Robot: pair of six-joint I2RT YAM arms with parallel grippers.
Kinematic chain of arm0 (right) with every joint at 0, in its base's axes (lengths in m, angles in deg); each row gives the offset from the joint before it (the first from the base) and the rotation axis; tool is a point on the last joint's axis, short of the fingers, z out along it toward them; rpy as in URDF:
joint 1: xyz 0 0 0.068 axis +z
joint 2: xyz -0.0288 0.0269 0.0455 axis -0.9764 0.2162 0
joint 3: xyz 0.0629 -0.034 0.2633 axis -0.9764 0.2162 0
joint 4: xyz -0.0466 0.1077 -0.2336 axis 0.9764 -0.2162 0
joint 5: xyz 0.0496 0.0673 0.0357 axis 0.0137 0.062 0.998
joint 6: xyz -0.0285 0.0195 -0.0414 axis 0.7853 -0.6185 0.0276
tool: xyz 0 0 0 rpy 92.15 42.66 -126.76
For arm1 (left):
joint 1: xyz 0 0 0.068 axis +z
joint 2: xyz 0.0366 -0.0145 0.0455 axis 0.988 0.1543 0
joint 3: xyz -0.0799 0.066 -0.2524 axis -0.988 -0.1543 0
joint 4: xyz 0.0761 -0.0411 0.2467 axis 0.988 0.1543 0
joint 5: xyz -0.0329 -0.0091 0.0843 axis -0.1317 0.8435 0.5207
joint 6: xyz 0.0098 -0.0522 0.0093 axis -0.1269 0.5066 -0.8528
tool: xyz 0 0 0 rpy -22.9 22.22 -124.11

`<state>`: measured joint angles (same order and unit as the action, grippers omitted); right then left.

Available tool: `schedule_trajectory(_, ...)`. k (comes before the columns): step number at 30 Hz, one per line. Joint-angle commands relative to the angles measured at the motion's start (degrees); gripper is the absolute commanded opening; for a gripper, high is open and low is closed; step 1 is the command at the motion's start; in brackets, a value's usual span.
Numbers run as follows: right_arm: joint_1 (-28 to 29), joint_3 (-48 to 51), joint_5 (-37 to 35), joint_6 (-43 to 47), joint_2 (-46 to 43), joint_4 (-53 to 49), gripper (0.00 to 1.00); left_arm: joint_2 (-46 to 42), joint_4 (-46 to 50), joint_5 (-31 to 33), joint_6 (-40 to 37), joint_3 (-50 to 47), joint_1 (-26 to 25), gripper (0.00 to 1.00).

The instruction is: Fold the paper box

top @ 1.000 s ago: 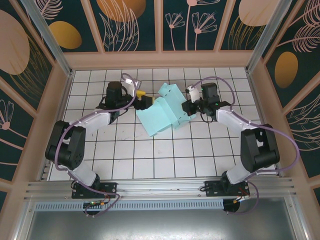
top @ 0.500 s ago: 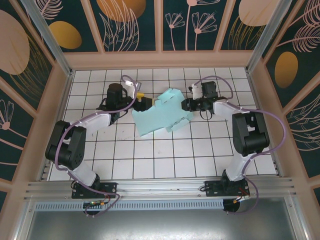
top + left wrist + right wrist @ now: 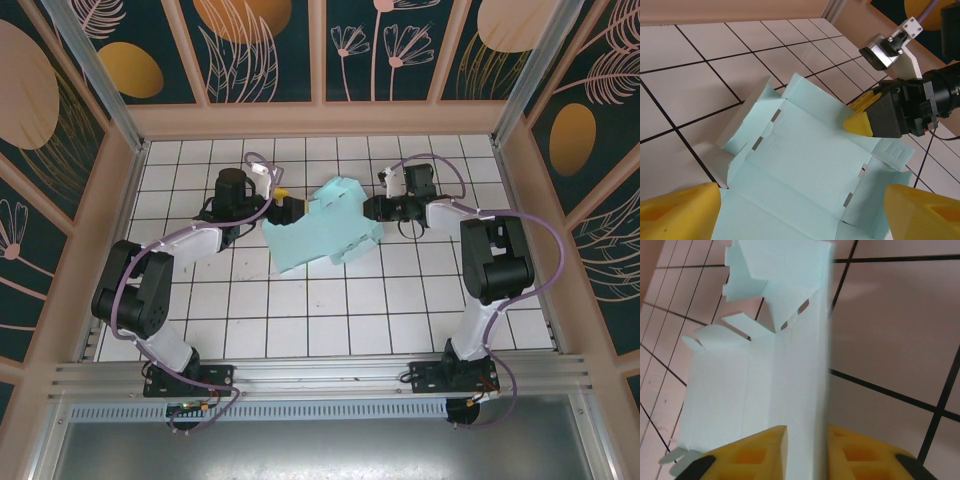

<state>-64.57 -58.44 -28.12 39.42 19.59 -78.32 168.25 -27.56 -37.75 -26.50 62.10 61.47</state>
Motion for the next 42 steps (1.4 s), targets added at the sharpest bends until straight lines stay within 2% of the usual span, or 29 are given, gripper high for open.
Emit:
schedule_trajectory(1,-0.31,0.07,0.06,-0.13,0.15,0.39,0.04,0.91,0.53,-0.56,-1.09,-0.21,-0.2,0.84)
schedule_trajectory(2,-0.3,0.15,-0.02,-0.04,-0.11,0.34,0.0,0.91,0.48,-0.61,-1.09,-0.25,-0.2,0.84)
schedule_trajectory(8,-0.35,0.76,-2.32,2.05,-2.38,-0.28,0.0,0.5,-0.51,-0.06,-0.5,-0.33,-0.2,0.84)
schedule_trajectory(12,-0.05,1.91,-4.95,6.76,-5.45,-0.92,0.0,-0.66,-3.65,1.68,1.38,-1.62,0.05,0.87)
schedule_trajectory(16,2.35,1.91,-16.2,13.39,-7.54,-4.79,0.0,-0.76,-6.14,2.15,3.5,-2.13,0.8,0.88)
schedule_trajectory(19,3.06,1.63,-20.29,15.04,-8.09,-7.16,0.0,-0.28,-6.78,2.55,4.38,-1.91,0.91,0.89)
schedule_trajectory(26,9.04,4.17,-35.98,19.86,-11.34,-4.09,0.0,0.19,-7.65,2.98,5.81,-2.11,1.11,0.9)
schedule_trajectory(28,10.2,4.63,-38.36,20.78,-11.73,-2.84,0.0,1.03,-3.99,1.45,3.18,-0.57,1.03,0.9)
schedule_trajectory(30,10.34,4.56,-37.88,20.48,-11.91,-2.27,0.0,1.94,2.57,0.47,-2.76,1.83,0.46,0.9)
schedule_trajectory(33,11.18,4.06,-39.22,21.51,-11.53,-1.81,0.0,1.8,8.87,7.34,-10.55,1.95,-1.45,0.92)
schedule_trajectory(36,13.26,3.84,-44.31,24.96,-10.58,-0.88,0.0,2.16,9.39,9.05,-11.08,1.94,-1.53,0.93)
schedule_trajectory(42,16.77,4.7,-54.12,31.21,-9.8,3.24,0.0,2.28,5.92,8.37,-8.5,1.16,-1.53,0.93)
